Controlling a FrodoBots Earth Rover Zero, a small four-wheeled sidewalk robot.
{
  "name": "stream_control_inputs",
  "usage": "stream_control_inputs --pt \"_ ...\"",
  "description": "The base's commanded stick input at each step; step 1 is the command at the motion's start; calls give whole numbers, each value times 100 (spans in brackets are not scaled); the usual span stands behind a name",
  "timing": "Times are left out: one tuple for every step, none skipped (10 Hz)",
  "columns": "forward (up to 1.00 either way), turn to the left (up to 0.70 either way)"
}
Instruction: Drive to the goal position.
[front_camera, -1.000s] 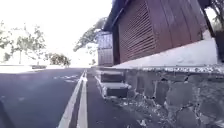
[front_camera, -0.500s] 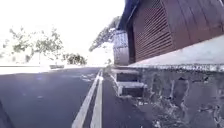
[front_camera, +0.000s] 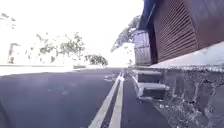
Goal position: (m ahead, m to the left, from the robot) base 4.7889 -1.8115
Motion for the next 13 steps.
stream_control_inputs --pt "0 0" --pt "0 0" --pt "0 0" --pt "0 0" --pt "0 0" --pt "0 0" --pt "0 0" --pt "0 0" --pt "70 0" --pt "70 0" --pt "70 0" --pt "70 -27" --pt "70 -27"
